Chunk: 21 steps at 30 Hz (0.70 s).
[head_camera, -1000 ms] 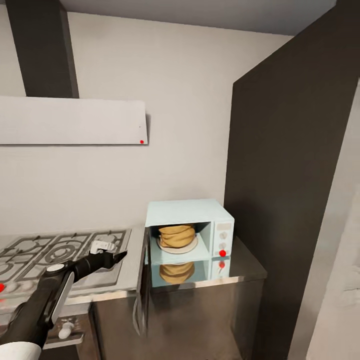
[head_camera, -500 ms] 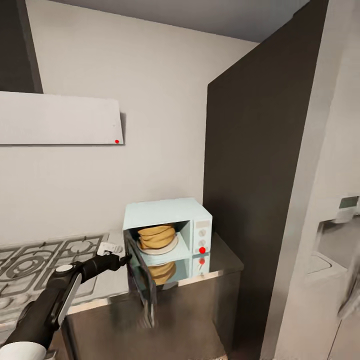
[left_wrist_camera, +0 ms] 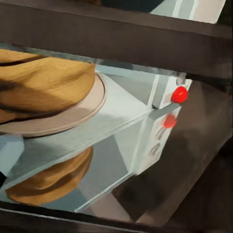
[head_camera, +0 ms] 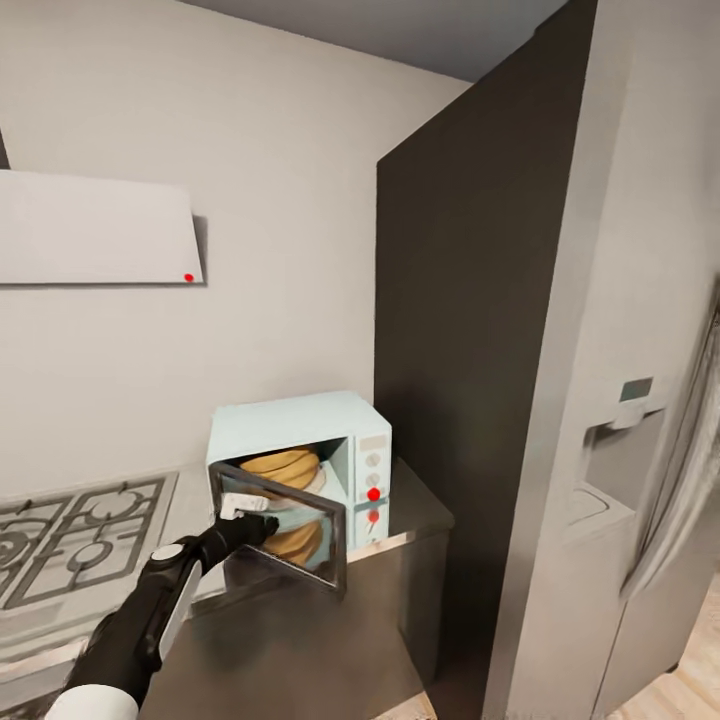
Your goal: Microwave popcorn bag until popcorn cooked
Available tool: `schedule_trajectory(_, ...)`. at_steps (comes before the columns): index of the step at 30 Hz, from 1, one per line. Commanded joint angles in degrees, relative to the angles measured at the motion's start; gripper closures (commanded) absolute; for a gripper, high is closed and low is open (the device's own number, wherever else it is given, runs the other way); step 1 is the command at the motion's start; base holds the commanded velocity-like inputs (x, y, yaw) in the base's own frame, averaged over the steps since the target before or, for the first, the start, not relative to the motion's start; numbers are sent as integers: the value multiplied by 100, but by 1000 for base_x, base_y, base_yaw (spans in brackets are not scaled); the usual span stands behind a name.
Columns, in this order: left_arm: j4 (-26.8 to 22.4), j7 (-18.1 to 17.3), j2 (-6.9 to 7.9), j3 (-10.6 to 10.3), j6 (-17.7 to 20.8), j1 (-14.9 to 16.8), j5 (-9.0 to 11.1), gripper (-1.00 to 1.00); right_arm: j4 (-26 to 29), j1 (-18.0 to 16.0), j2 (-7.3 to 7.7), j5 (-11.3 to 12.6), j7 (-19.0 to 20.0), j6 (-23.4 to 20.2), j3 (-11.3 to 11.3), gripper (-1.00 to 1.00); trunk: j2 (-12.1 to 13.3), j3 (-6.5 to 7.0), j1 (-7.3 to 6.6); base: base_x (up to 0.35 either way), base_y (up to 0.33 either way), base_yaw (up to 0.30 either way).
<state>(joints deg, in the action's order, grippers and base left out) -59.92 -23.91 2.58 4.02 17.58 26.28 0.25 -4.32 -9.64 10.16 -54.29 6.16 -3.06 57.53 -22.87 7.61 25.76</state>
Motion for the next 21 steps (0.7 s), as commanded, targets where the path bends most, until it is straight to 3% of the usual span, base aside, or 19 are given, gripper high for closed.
schedule_trajectory(1,-9,-31,-19,9,44,0,10,-100,-7,-3,4,-48,8,-19,48,-100,-5,-9,2,0,0,-227)
schedule_trajectory(8,-21,-18,-45,2,36,1,10,-100,-7,-3,4,-47,8,-13,48,-100,-5,-53,2,0,0,-212)
schedule_trajectory(13,-21,-3,-40,9,27,2,17,-100,-7,-3,4,-47,8,-11,48,-100,-5,-62,2,0,0,-59)
schedule_trajectory(14,-16,74,-39,10,27,3,18,-100,-7,-3,4,-49,8,-11,48,-100,-5,-63,2,0,0,-6)
schedule_trajectory(18,-15,934,-55,4,27,3,19,-100,-7,-3,4,-47,8,-10,48,-100,-5,-63,2,0,0,-1)
schedule_trajectory(21,-24,1136,-58,4,27,1,19,-100,-7,-3,4,-47,8,-10,48,-100,-5,-63,2,62,0,0)
